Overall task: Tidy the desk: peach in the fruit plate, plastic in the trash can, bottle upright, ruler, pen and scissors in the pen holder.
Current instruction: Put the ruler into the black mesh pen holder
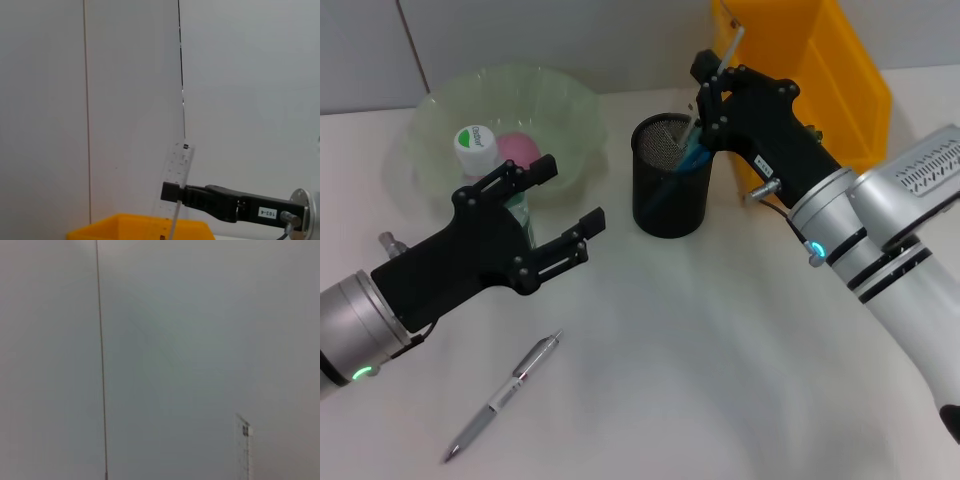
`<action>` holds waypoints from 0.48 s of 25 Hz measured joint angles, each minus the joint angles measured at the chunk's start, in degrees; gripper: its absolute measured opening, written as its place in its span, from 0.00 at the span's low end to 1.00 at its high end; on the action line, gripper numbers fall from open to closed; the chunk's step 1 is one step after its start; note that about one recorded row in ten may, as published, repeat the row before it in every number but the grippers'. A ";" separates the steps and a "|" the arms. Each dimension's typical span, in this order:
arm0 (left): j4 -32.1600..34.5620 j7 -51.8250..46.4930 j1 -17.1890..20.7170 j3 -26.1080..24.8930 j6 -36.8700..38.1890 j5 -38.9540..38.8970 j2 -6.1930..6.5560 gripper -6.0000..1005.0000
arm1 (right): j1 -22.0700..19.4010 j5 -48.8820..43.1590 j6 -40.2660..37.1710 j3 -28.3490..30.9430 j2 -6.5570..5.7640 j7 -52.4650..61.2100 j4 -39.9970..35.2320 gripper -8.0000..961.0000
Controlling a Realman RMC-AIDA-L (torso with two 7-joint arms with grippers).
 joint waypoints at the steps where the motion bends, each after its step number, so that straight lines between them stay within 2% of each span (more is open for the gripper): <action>1: -0.01 0.00 -0.01 0.01 0.00 0.02 0.00 0.77 | 0.54 0.00 1.20 -0.12 0.01 0.48 0.00 0.10; 12: -0.09 -0.03 -0.03 0.17 0.02 0.06 0.00 0.77 | 2.50 -0.01 6.55 -0.38 0.14 1.61 -0.03 0.13</action>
